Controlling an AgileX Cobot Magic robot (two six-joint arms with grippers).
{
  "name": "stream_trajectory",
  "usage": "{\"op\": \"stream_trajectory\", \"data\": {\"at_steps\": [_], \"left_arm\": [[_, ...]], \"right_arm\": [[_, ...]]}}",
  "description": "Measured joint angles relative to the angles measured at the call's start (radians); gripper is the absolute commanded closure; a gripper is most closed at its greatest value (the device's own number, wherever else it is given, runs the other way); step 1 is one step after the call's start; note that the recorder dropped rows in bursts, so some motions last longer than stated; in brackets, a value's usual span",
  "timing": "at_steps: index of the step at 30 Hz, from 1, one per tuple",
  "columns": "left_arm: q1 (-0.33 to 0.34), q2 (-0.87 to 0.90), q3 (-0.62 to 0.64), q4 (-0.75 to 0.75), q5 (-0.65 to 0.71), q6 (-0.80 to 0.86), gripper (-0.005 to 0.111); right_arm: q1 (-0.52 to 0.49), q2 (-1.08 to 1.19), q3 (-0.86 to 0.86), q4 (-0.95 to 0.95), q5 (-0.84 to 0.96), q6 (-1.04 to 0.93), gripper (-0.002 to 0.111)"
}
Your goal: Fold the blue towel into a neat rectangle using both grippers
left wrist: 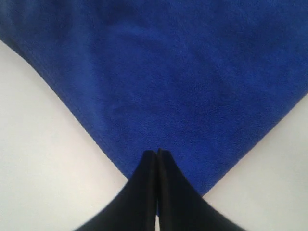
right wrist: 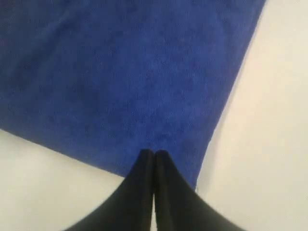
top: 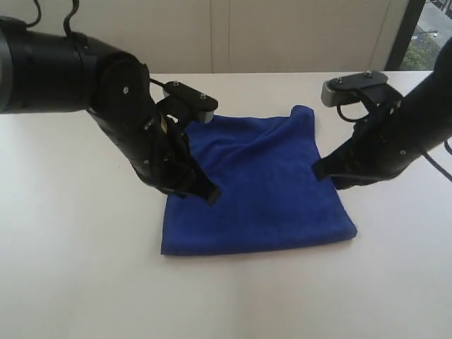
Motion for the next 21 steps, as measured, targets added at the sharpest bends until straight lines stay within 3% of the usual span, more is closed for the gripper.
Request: {"op": "stream_trajectory", "data": {"at_steps": [10,21], "left_arm": [[0.0,0.0,0.167,-0.002,-0.2,-0.023,0.107],[0.0,0.05,0.242,-0.002,-0.236,-0.028,0.107]], "right_arm": [[0.0,0.083,0.113,0.028,-0.154,0.0,0.108],[0.0,0.192,0.115,0.028,-0.151,0.041,0.108]]}}
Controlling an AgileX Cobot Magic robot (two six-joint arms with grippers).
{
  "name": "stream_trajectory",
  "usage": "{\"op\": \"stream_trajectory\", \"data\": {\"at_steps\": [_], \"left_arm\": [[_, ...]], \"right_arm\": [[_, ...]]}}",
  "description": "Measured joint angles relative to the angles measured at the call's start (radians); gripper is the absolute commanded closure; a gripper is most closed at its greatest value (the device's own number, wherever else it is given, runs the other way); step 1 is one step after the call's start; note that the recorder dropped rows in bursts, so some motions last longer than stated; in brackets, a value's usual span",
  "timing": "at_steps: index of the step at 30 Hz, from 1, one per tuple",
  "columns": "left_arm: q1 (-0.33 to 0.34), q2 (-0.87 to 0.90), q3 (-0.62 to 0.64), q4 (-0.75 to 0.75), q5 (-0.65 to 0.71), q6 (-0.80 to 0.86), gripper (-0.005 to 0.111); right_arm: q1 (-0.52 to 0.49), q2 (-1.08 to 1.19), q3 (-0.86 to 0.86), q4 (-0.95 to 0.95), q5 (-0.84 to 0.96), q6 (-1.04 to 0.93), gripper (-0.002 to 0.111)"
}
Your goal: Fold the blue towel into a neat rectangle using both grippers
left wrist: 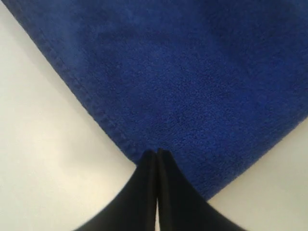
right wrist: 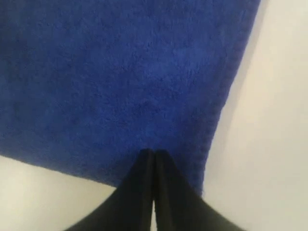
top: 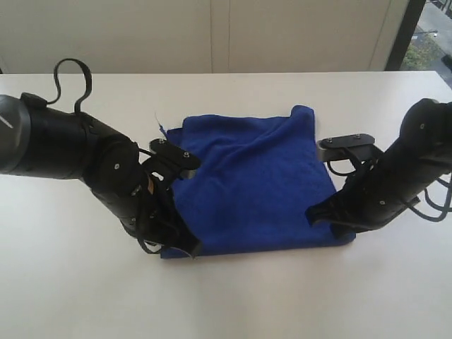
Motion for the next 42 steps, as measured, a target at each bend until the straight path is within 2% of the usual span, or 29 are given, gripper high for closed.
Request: {"op": "stream_trajectory", "data": {"at_steps": [13,19,28,30,33,36,39,42], "left_arm": [[0.0,0.018,0.0,0.048,0.033,0.0,0.107],[0.0,-0.004,-0.009,0.061,0.067,0.0,0.107],[0.011,-0.158,-0.176,0.1,0.155,0.0,0.107],[0.037,-0.158,-0.216,0.1,0.168,0.0,0.107],[0.119,-0.141,-0.276,0.089,0.178,-0.002,0.107],[0.233,-0.078,-0.355,0.012,0.18,0.005,0.107],[0.294,-0.012,-0.41,-0.082,0.173,0.058,0.107],[0.327,0.067,-0.476,-0.194,0.156,0.145,0.107]], "right_arm": [[0.0,0.025,0.002,0.018,0.121,0.075,0.108],[0.0,-0.009,0.002,0.016,0.118,0.081,0.108],[0.0,-0.197,-0.071,0.0,0.07,0.081,0.108],[0.0,-0.199,-0.096,-0.009,0.061,0.081,0.108],[0.0,-0.19,-0.132,-0.016,0.048,0.081,0.108],[-0.009,-0.155,-0.172,-0.02,0.025,0.081,0.108],[-0.018,-0.115,-0.208,-0.025,0.011,0.083,0.108],[-0.026,-0.074,-0.235,-0.025,0.007,0.083,0.108]]}}
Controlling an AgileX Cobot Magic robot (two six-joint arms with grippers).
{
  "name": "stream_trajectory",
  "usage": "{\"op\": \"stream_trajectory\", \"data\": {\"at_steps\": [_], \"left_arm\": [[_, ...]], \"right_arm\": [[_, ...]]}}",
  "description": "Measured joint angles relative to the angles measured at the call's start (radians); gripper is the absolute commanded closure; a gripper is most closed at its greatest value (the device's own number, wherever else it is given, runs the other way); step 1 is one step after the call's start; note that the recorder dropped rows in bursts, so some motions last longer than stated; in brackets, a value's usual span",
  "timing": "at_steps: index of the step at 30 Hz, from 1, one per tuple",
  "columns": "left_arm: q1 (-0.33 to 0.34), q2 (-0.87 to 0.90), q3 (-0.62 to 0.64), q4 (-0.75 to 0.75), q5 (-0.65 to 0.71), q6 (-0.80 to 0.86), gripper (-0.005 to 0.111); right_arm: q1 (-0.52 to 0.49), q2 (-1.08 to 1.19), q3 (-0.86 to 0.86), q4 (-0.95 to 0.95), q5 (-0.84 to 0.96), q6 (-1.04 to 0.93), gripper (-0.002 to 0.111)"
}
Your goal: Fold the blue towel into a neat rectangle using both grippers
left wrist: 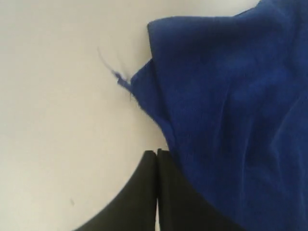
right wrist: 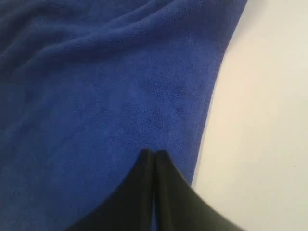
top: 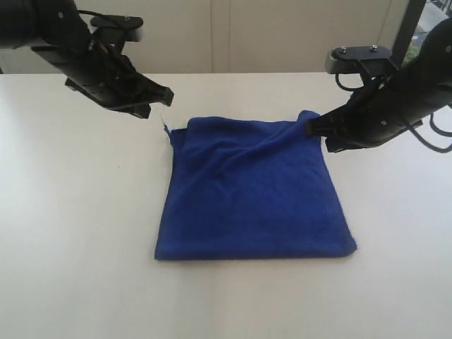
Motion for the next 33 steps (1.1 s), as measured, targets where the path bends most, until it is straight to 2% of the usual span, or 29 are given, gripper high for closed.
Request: {"op": "stream_trajectory", "data": {"at_steps": [6,7,9,13,14,16,19,21,33], "left_arm": [[0.023,0.196,-0.188,-0.175,-0.036,0.115,0.107],[0.036,0.262,-0.255,-0.218,-0.038,0.129,0.107],[0.045,0.338,-0.334,-0.254,-0.04,0.136,0.107],[0.047,0.417,-0.417,-0.281,-0.042,0.14,0.107],[0.047,0.43,-0.428,-0.286,-0.042,0.14,0.107],[0.047,0.457,-0.454,-0.301,-0.042,0.146,0.099],[0.047,0.468,-0.467,-0.352,-0.042,0.197,0.073],[0.047,0.471,-0.468,-0.385,-0.052,0.254,0.065],[0.06,0.523,-0.499,-0.433,-0.076,0.301,0.063]], "right_arm": [[-0.014,0.07,-0.026,-0.004,-0.015,0.0,0.108],[-0.018,0.086,-0.026,-0.008,-0.022,0.0,0.108],[-0.018,0.109,-0.026,-0.017,-0.029,0.0,0.108],[-0.02,0.13,-0.026,-0.023,-0.045,0.0,0.108],[-0.02,0.136,-0.026,-0.023,-0.045,0.0,0.108],[-0.02,0.151,-0.026,-0.026,-0.051,0.0,0.108],[-0.02,0.17,-0.026,-0.028,-0.057,0.0,0.108],[-0.02,0.178,-0.026,-0.028,-0.06,0.0,0.108],[-0.02,0.179,-0.027,-0.028,-0.066,0.0,0.108]]}}
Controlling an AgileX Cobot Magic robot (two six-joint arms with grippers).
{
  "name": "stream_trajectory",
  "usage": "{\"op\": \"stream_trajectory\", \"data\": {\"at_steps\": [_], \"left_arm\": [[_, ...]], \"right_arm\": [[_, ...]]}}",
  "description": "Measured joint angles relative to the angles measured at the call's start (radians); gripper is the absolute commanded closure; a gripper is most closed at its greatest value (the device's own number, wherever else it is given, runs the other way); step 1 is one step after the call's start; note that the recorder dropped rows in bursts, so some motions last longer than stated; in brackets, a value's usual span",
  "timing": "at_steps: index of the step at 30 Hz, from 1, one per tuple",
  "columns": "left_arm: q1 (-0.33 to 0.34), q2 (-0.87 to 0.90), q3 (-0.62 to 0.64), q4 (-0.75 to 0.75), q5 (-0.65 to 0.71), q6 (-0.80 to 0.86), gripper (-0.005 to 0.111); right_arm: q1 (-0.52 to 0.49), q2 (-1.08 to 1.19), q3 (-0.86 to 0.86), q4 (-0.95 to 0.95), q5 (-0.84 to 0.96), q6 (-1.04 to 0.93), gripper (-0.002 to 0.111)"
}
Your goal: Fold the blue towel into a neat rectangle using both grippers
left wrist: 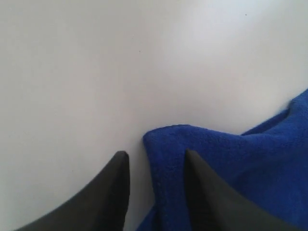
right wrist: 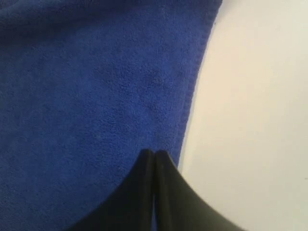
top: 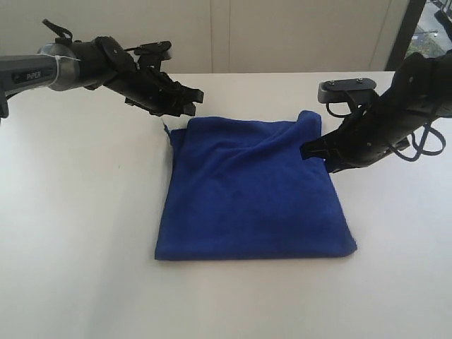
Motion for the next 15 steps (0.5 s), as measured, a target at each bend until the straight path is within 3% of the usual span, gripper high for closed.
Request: {"op": "stream_trajectory", "data": {"at_steps": [6,12,15], "left_arm": [[0.01,0.033,-0.004,-0.074,0.035,0.05,0.064],[0.038,0.063,-0.004,-0.333,0.087,0.274,0.064],[0.043,0.063,-0.004,-0.377,0.087,0.329,0.064]], "right_arm": [[0.0,0.0,0.0,0.0,0.0,0.0,0.108],[0.0,0.0,0.0,0.0,0.0,0.0,0.108],[0.0,0.0,0.0,0.0,0.0,0.0,0.108]]}}
